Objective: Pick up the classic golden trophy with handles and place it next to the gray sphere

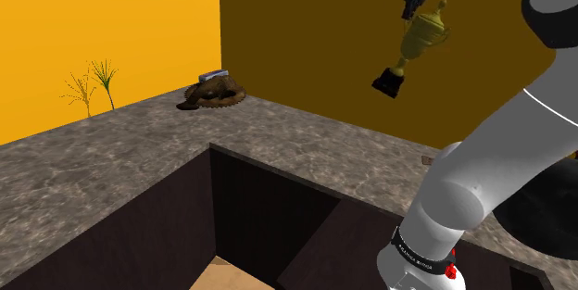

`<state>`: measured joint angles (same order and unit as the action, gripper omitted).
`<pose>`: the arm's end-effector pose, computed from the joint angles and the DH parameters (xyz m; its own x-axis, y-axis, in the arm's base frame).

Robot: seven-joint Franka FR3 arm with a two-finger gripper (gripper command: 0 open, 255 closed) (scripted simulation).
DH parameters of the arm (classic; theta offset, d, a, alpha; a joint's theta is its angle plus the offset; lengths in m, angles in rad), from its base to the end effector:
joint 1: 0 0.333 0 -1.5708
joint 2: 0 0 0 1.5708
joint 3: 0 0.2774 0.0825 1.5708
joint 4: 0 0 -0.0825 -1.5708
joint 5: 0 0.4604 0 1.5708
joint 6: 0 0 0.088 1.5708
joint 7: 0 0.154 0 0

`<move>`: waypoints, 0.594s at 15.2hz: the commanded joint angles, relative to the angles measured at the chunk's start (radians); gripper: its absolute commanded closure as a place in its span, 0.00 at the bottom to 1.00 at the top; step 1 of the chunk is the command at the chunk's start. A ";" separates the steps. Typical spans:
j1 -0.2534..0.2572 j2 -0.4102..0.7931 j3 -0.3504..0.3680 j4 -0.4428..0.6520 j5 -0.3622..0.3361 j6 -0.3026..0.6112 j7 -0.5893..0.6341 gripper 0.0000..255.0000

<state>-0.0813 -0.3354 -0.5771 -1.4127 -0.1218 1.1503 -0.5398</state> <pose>0.3255 -0.3560 0.7326 0.9881 -0.1460 0.0492 -0.1434 -0.9883 -0.0524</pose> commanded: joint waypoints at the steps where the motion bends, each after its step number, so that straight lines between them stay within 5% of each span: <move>1: -0.016 -0.041 -0.017 -0.022 -0.029 -0.010 -0.041 1.00; 9: -0.061 -0.133 -0.105 -0.030 -0.124 -0.060 -0.204 1.00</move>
<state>-0.1354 -0.4511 -0.6762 -1.4327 -0.2311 1.0923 -0.7260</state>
